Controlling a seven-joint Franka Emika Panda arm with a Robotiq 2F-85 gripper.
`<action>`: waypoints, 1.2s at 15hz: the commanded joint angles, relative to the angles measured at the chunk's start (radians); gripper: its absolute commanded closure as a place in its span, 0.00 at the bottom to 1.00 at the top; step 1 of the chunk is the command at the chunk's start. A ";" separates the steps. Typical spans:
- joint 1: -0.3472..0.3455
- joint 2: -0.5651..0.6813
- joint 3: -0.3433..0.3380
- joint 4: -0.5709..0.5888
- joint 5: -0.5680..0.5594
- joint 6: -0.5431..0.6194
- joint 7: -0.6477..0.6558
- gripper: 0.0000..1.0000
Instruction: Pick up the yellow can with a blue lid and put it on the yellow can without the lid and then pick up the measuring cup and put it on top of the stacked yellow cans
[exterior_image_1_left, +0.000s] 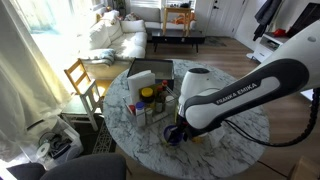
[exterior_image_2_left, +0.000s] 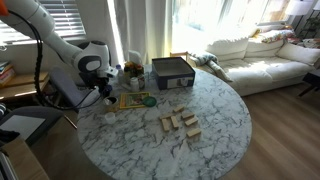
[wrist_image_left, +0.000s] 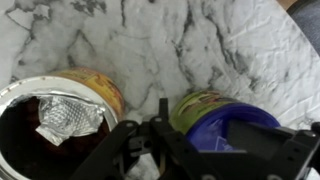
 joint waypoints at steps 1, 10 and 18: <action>0.012 -0.013 -0.016 -0.012 -0.041 -0.046 0.008 0.10; 0.019 -0.076 -0.009 -0.010 -0.078 -0.101 0.010 0.00; 0.039 -0.081 0.012 0.013 -0.084 -0.082 0.008 0.00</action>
